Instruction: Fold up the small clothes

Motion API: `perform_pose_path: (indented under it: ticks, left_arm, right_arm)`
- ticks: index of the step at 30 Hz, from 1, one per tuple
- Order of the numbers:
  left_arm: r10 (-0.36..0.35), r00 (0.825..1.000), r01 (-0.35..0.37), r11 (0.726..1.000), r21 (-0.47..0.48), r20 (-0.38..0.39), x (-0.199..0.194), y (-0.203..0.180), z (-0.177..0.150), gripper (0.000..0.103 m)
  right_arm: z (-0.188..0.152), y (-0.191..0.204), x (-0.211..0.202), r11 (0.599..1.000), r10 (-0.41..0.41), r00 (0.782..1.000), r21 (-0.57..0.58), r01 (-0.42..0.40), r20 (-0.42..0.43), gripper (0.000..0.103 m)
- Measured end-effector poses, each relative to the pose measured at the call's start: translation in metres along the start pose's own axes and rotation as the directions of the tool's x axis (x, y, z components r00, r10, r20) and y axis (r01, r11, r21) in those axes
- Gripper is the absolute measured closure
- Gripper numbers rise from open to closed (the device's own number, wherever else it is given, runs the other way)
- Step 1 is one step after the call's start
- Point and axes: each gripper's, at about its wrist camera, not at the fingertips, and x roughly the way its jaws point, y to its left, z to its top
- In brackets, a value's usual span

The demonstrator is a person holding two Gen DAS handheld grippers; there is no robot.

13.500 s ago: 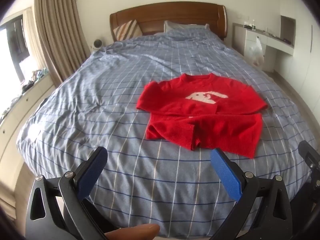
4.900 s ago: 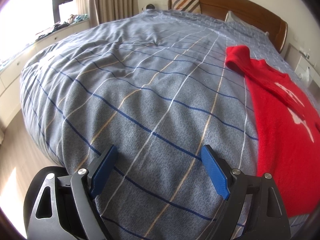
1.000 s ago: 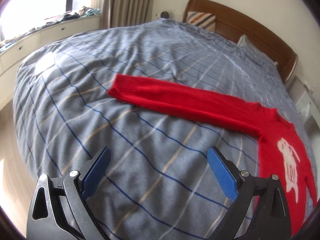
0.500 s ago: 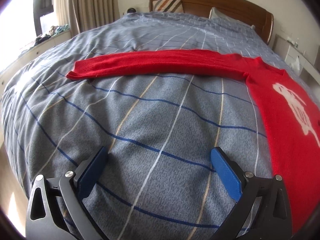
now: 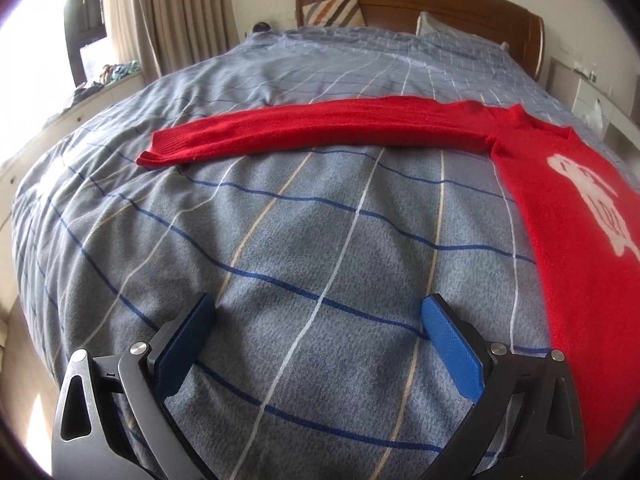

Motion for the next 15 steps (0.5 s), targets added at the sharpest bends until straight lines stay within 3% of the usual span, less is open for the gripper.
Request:
perform_pose_path:
  ticks: [4, 8, 9, 12, 15]
  left_arm:
    - [-0.026, 0.998, 0.026, 1.000, -0.006, 0.053, -0.010, 0.003, 0.001, 0.001]
    - [-0.021, 0.998, 0.022, 1.000, -0.012, 0.067, -0.012, 0.005, 0.004, 0.001]
    - [-0.024, 0.998, 0.025, 0.999, -0.019, 0.061, -0.011, 0.006, 0.004, 0.001]
    - [-0.032, 0.998, 0.035, 0.998, -0.045, 0.055, -0.009, 0.011, 0.006, 0.001]
    - [-0.043, 0.997, 0.046, 0.997, -0.061, 0.057, -0.011, 0.014, 0.007, 0.001]
  right_arm:
    - [0.006, -0.010, -0.014, 0.997, 0.056, 0.997, 0.054, -0.058, 0.044, 0.036]
    - [0.038, -0.050, -0.012, 0.952, 0.167, 0.984, 0.248, -0.178, 0.065, 0.036]
    - [0.046, -0.064, -0.008, 0.927, 0.185, 0.980, 0.317, -0.200, 0.076, 0.036]
    - [0.069, -0.116, 0.016, 0.793, 0.244, 0.963, 0.550, -0.264, 0.110, 0.036]
    - [0.074, -0.158, 0.041, 0.675, 0.221, 0.970, 0.703, -0.225, 0.098, 0.040]
